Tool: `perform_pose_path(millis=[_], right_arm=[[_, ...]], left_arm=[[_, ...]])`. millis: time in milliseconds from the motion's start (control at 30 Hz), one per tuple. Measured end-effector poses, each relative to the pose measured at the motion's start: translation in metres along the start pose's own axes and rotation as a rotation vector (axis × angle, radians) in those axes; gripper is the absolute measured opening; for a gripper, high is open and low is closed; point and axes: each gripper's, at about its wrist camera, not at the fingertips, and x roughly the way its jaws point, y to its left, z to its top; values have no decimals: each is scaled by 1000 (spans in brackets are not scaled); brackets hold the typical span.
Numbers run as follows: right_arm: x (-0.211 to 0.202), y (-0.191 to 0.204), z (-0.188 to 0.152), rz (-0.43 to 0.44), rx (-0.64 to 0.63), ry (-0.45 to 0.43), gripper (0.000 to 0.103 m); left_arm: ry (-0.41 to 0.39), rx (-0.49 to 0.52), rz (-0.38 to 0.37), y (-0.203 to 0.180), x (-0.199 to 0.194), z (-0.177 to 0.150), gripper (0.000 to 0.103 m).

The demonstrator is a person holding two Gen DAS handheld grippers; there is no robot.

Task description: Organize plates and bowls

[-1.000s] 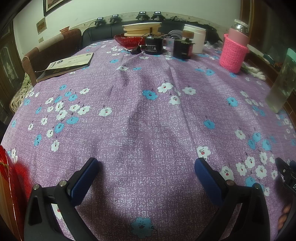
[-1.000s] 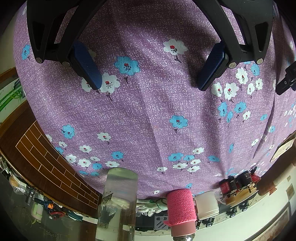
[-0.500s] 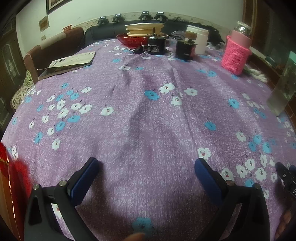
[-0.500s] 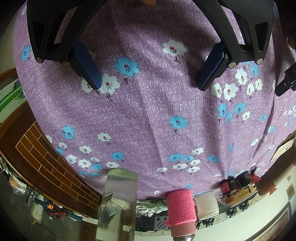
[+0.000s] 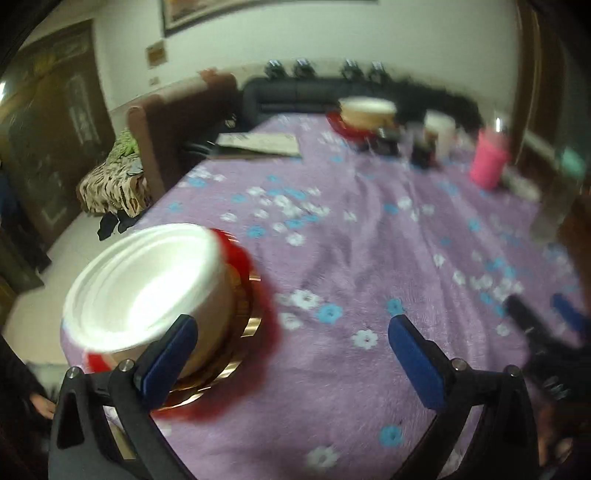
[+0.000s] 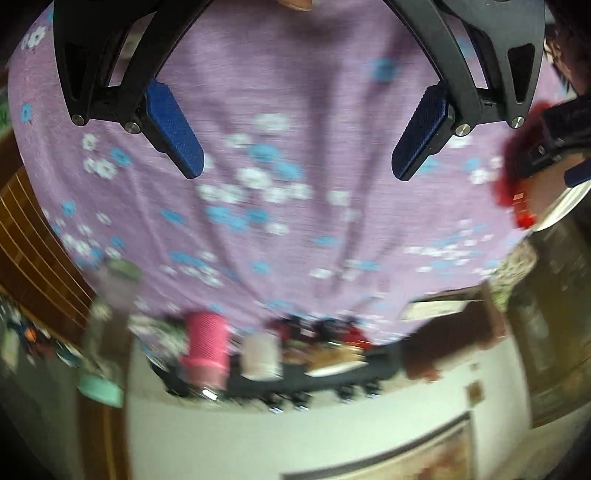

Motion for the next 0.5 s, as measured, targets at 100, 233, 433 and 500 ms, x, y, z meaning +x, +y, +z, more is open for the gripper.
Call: perform_pose_path(millis=[100,233,433,500], right_arm=[[-13,32,-2,42,-50,-37,103],[-21,66,-5,79,-103,-50,103],[-36,97,-13,91,-160,-71,103],[-38,99,-14,90,-163,-74,103]], left_arm=[[-115,-51,-3,33,-32,-8,103],[-169,-140,48,69,-52,-14,103],[-141,-204,157,101,-48,-17,103],[-127,-214,171,105,-44,-17,103]])
